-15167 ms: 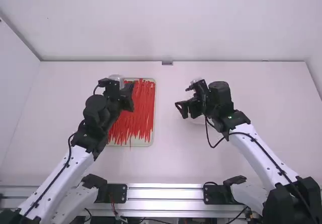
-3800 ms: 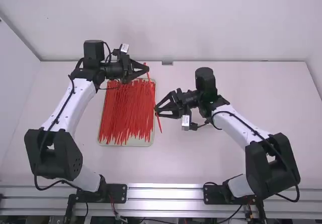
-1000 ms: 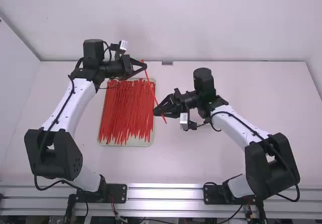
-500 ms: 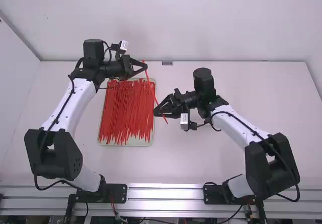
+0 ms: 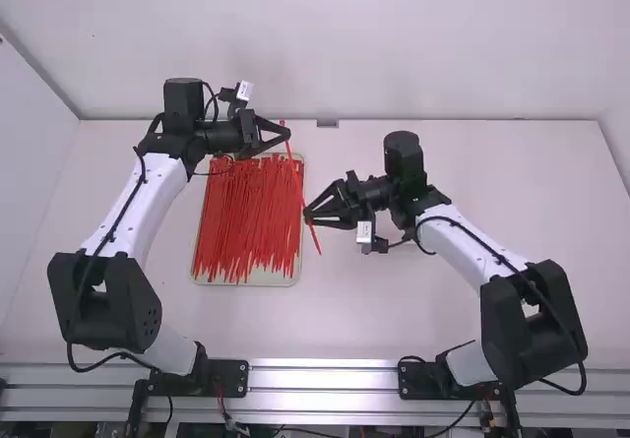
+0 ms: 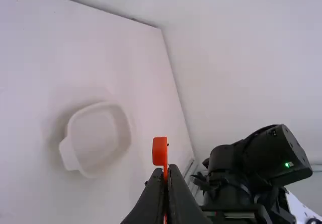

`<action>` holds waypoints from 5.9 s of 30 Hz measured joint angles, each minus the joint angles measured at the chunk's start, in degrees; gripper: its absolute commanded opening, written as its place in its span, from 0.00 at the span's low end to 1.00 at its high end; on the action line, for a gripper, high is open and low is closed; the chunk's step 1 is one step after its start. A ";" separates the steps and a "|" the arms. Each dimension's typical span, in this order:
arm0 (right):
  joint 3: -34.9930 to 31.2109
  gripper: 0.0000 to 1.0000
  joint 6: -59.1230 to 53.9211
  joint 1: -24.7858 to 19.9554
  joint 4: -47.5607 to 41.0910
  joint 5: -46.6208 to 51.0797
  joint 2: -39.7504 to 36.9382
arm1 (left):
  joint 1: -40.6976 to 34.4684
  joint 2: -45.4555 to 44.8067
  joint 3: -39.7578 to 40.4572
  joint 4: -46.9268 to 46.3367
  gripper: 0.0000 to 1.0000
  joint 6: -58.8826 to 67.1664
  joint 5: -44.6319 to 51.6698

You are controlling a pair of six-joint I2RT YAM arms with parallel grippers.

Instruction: Fasten the cable tie

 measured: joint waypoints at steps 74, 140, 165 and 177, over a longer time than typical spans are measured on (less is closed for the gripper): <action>-2.10 0.00 75.32 -0.55 34.69 0.22 -0.20 | -6.03 0.00 -8.50 21.27 0.02 19.74 -1.05; -0.04 0.00 140.30 -1.27 20.87 20.33 -0.20 | -5.73 0.00 -21.00 75.93 0.02 44.59 13.53; -0.04 0.00 140.69 -1.09 20.94 22.80 -0.20 | -4.46 0.00 -22.12 75.97 0.02 48.00 13.92; -0.04 0.00 141.90 -1.07 20.81 22.58 -0.20 | -4.81 0.00 -22.12 76.41 0.02 49.13 13.09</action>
